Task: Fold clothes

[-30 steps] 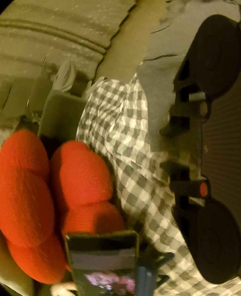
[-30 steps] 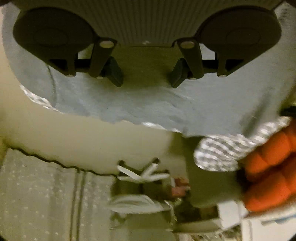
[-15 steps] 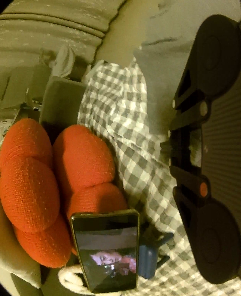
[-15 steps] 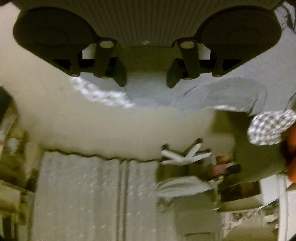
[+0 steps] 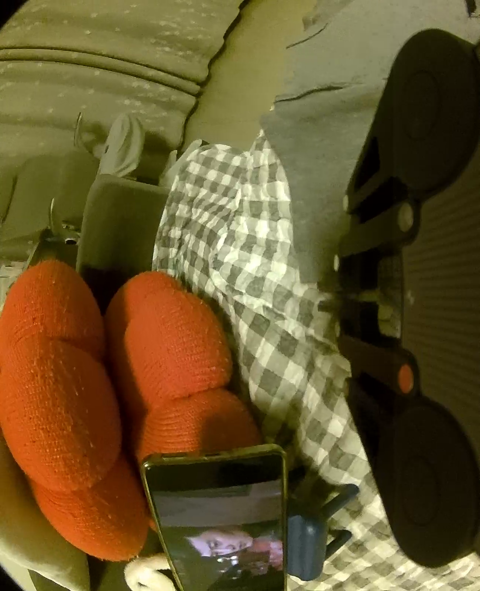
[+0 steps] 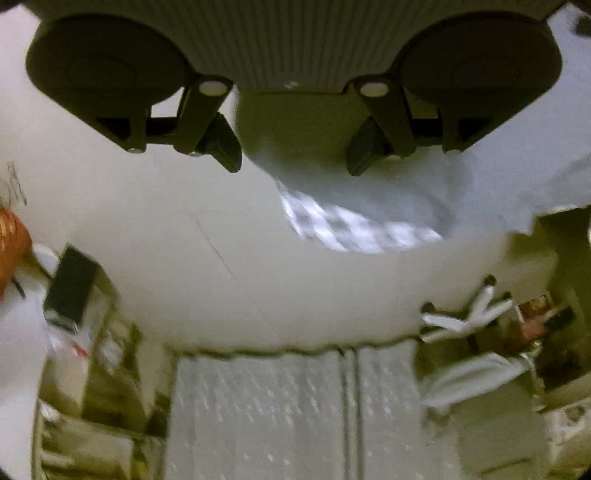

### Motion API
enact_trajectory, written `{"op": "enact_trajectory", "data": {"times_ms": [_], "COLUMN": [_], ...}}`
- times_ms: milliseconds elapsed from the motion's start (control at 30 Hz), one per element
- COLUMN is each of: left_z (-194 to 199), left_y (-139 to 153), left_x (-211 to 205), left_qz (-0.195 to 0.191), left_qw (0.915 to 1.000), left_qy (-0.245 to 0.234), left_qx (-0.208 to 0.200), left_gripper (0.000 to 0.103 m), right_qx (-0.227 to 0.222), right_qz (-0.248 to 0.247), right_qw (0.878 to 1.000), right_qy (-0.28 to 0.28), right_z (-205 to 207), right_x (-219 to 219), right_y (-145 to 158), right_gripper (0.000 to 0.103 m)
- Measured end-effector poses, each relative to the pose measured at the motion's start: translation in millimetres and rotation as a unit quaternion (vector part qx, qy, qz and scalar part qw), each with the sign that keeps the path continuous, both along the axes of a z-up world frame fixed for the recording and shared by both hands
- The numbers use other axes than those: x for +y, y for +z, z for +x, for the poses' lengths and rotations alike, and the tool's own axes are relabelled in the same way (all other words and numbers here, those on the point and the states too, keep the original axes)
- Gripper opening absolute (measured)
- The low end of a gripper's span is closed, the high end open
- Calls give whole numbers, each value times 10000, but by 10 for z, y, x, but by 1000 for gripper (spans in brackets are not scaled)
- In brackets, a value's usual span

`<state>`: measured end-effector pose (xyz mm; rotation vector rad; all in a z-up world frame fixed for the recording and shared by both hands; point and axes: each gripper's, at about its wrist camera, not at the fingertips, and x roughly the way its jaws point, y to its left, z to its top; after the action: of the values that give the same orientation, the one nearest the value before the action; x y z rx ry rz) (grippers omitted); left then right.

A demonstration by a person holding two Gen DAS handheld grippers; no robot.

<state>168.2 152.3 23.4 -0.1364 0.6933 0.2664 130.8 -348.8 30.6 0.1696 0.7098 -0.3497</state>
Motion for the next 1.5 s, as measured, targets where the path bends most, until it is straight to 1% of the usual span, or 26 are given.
{"op": "enact_trajectory", "data": {"times_ms": [67,100,133,167,267,300,400,467,500,567,600,633,667,700,767,967,1067,1100,1133,1167,1200,1233,1267,1333,1400,1500], "left_z": [-10,-19,-29,-39,-64,-64,-52,-44,-44,-50,-49,-49,-49,-51,-49,-70,-83,-85,-88,-91,-96,-102,-109,-122,-138,-161], "left_y": [19,31,49,70,120,123,86,59,48,33,31,32,33,36,36,76,98,106,116,126,136,148,159,181,190,200], "left_x": [11,12,21,34,107,119,94,57,23,-56,-69,-71,-66,-62,-59,-3,16,21,24,23,9,-10,-30,-56,-51,-34], "left_qz": [-1,75,136,176,-55,-143,-253,-255,-165,138,192,205,193,198,282,309,232,181,127,94,105,133,162,163,72,-89], "left_qw": [10000,9998,9997,9996,9998,9997,9996,9996,9998,9999,9998,9998,9998,9998,9995,9992,9995,9997,9998,9998,9999,9998,9998,9998,9999,9998], "left_qy": [78,171,219,234,166,143,106,73,58,-8,-42,-66,-71,-41,50,180,170,133,103,84,55,20,-15,-42,-30,-3], "left_qx": [8,23,19,1,-93,-104,-96,-77,-69,-68,-51,-35,-11,18,110,187,160,136,121,125,123,113,103,98,130,189], "left_gripper": [0,0,0,0,0,0,1,11,17,17,12,2,0,0,0,0,0,0,0,0,0,0,1,1,1,1], "right_qx": [-2,29,38,45,-299,-331,-128,9,11,1,-3,15,4,-31,-95,95,-26,-65,-104,-95,-84,-89,-60,23,92,185], "right_qz": [174,219,124,19,547,815,1229,1258,1196,1064,965,773,500,205,-17,-262,-207,-164,-119,-15,93,258,436,806,1226,1658], "right_qw": [9998,9995,9993,9987,9964,9947,9920,9920,9928,9943,9953,9970,9987,9998,9998,9989,9985,9982,9979,9981,9983,9986,9982,9958,9908,9836], "right_qy": [-132,-215,-356,-501,-570,-529,-274,-122,-54,81,108,46,-7,-76,-177,-383,-501,-565,-631,-601,-563,-456,-398,-440,-562,-687], "right_z": [-67,-89,-104,-120,-235,-239,-161,-124,-115,-99,-81,-55,-38,-55,-88,-82,-98,-114,-132,-150,-168,-180,-201,-252,-318,-394], "right_x": [-111,-160,-176,-189,-328,-355,-296,-238,-215,-171,-121,-113,-84,-41,-49,-75,-71,-86,-103,-120,-137,-158,-197,-310,-450,-583], "right_y": [-25,-17,13,44,108,110,57,28,28,32,62,84,109,136,144,38,72,94,116,132,147,148,146,135,102,63], "right_gripper": [65,62,59,58,58,58,61,61,57,24,4,4,2,2,2,2,4,6,18,19,26,36,40,40,40,40]}}
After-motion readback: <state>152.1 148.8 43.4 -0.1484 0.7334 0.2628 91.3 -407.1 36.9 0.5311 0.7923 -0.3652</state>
